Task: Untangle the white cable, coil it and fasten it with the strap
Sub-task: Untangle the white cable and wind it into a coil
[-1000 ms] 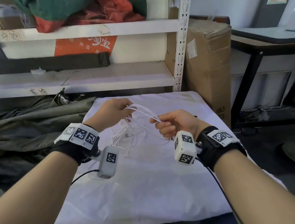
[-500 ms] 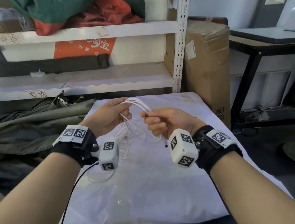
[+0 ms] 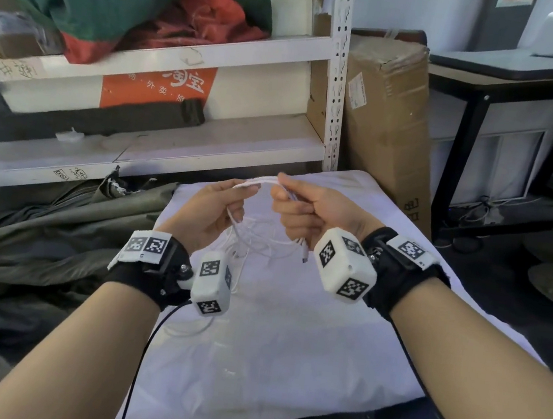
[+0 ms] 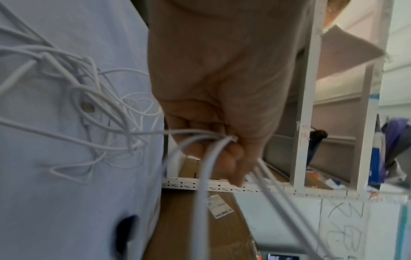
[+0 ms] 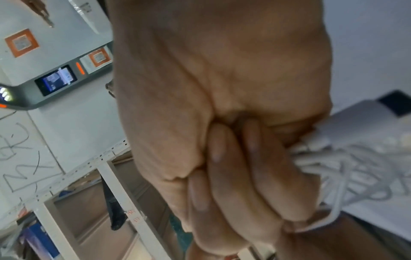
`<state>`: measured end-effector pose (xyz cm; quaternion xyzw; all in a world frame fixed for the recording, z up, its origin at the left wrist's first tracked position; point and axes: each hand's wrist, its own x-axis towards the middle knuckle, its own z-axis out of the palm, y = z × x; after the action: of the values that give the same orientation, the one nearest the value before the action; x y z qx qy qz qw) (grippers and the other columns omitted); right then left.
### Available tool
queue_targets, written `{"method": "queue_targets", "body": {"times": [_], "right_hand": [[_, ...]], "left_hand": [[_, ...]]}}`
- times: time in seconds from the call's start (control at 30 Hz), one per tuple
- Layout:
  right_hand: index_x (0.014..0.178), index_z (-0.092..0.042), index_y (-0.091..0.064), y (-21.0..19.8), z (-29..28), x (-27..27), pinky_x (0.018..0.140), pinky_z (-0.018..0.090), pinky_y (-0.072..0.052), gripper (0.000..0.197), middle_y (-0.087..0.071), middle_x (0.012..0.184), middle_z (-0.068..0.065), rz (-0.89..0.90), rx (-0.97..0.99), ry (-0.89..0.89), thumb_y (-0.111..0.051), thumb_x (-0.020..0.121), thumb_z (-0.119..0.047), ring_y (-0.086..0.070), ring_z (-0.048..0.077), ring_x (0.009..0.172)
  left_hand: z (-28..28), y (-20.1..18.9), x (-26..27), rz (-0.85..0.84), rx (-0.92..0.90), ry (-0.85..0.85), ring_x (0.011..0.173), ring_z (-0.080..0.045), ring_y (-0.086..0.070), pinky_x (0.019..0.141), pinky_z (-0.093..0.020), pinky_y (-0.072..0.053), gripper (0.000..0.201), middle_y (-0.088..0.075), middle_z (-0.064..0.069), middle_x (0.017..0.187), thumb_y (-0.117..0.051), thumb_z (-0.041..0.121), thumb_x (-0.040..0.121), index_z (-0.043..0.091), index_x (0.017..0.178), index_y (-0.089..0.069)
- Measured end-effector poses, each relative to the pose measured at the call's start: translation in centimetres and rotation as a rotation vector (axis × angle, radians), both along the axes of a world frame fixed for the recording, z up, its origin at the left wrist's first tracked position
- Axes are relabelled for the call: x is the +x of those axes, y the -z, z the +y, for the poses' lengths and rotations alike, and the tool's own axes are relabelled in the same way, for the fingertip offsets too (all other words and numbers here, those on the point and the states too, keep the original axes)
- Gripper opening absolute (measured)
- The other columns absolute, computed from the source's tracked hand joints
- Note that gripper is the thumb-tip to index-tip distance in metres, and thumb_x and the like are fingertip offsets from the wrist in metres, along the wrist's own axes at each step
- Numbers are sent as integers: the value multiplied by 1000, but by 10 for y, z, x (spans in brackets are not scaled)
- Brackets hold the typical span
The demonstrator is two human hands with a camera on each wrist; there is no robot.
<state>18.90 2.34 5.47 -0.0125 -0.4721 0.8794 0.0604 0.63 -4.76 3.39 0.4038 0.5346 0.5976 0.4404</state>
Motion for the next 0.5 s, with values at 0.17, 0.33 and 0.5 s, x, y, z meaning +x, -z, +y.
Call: {"method": "queue_targets", "body": {"times": [0.17, 0.33, 0.5], "right_hand": [[76, -5, -56, -22, 18, 0, 34, 20, -25, 36, -34, 47, -2, 399, -328, -28, -37, 97, -27, -24, 9, 35], [54, -9, -52, -43, 42, 7, 25, 17, -19, 54, -36, 35, -4, 576, -572, 499, -34, 101, -28, -28, 8, 21], [62, -16, -40, -23, 59, 18, 26, 12, -18, 46, -33, 33, -6, 482, -630, 954, -25, 104, -29, -24, 7, 21]], "left_hand": [[-10, 6, 9, 252, -10, 129, 51, -7, -58, 48, -13, -38, 36, -68, 2, 65, -37, 32, 99, 10, 94, -65], [-17, 16, -2, 589, -265, 222, 57, -14, -62, 52, -18, -42, 33, -71, -6, 71, -50, 35, 95, 9, 88, -68], [-28, 22, -21, 768, -352, 137, 54, -12, -59, 52, -15, -43, 25, -66, 0, 60, -58, 29, 93, 10, 81, -69]]}}
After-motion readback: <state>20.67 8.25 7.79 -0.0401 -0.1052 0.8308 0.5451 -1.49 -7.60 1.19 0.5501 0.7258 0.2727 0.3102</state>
